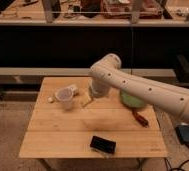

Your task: Move the arm in a circular motion

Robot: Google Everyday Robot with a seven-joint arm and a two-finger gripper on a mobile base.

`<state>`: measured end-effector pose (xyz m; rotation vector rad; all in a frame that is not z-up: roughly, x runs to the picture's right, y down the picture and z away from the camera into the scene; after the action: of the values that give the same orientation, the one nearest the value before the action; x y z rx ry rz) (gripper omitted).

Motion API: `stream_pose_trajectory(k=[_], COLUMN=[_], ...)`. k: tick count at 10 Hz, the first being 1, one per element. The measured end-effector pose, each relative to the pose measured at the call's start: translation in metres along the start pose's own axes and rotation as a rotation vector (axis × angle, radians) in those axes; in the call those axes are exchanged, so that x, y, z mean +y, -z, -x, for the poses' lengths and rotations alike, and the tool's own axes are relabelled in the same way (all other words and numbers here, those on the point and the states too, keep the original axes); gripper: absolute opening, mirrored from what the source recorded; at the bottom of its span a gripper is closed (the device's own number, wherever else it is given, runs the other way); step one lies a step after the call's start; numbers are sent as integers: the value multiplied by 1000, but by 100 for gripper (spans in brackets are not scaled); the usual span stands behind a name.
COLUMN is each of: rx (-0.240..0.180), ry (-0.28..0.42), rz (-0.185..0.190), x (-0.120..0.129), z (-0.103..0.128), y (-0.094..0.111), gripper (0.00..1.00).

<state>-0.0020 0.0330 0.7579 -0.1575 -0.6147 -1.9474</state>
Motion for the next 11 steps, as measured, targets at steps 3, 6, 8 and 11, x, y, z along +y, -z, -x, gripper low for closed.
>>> stream_pose_trajectory(k=[3, 6, 8, 11], rx=[31, 38, 15, -20], ry=[70, 49, -26, -140], rz=[37, 72, 118, 188], x=[6, 45, 99, 178], z=[-58, -97, -86, -52], y=[-13, -26, -29, -15], gripper=[80, 80, 80, 80])
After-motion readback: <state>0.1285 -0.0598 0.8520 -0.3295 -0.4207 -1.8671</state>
